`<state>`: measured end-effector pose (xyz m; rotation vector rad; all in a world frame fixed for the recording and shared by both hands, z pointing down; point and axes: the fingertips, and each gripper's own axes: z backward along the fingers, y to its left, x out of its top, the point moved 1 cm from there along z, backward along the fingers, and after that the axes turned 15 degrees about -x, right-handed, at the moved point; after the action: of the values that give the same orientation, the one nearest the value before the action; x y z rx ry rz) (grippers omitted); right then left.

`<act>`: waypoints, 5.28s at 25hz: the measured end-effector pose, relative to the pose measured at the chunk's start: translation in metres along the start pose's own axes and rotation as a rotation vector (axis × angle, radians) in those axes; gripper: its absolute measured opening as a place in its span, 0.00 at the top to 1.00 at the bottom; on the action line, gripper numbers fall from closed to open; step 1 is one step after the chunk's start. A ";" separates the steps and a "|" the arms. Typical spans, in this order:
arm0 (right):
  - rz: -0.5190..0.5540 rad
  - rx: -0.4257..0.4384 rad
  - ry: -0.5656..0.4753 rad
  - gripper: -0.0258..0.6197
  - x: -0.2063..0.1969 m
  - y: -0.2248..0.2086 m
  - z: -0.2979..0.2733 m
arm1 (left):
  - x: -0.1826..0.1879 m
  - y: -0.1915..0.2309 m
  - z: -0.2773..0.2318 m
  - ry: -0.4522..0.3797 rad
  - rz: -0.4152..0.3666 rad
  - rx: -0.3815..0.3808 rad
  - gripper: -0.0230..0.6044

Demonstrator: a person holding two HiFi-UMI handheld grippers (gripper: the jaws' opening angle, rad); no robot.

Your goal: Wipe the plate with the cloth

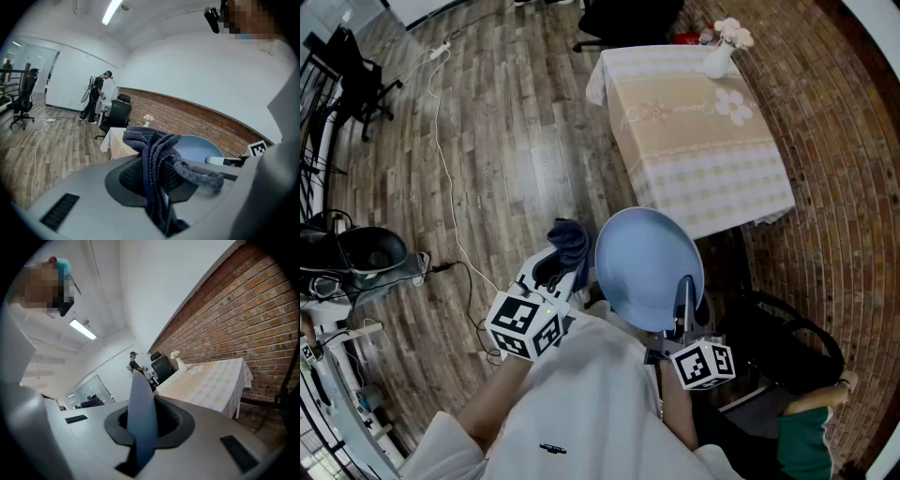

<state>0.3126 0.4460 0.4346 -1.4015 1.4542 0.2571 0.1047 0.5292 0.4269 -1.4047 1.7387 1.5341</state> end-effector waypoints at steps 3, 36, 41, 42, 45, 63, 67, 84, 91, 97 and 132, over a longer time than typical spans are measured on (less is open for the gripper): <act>0.011 0.010 0.023 0.87 -0.006 -0.006 0.003 | -0.010 -0.007 0.000 0.000 0.024 0.012 0.87; -0.011 -0.165 -0.146 0.87 0.064 0.199 -0.300 | 0.211 0.276 -0.133 0.025 0.019 -0.276 0.87; -0.053 -0.165 -0.140 0.87 0.102 0.175 -0.356 | 0.248 0.290 -0.195 0.057 -0.015 -0.281 0.87; -0.064 -0.167 -0.148 0.87 0.113 0.167 -0.369 | 0.256 0.293 -0.212 0.069 -0.025 -0.281 0.87; -0.111 -0.172 -0.163 0.87 0.147 0.142 -0.407 | 0.279 0.293 -0.266 0.106 -0.050 -0.293 0.87; -0.189 -0.171 -0.203 0.87 0.254 0.067 -0.511 | 0.345 0.254 -0.433 0.151 -0.120 -0.363 0.87; -0.203 -0.181 -0.215 0.87 0.257 0.066 -0.515 | 0.345 0.245 -0.444 0.182 -0.130 -0.398 0.87; -0.194 -0.208 -0.261 0.87 0.257 0.081 -0.516 | 0.347 0.170 -0.495 0.301 -0.214 -0.730 0.87; -0.167 -0.186 -0.256 0.87 0.258 0.094 -0.520 | 0.349 0.165 -0.505 0.335 -0.232 -0.759 0.87; -0.155 -0.164 -0.248 0.87 0.260 0.106 -0.523 | 0.345 0.167 -0.506 0.348 -0.243 -0.749 0.87; -0.194 -0.151 -0.312 0.87 0.278 0.093 -0.512 | 0.374 0.209 -0.546 0.298 -0.277 -0.578 0.87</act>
<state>0.0395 -0.0754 0.3950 -1.5351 1.0537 0.4480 -0.0655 -0.1418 0.3797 -2.1472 1.2062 1.8160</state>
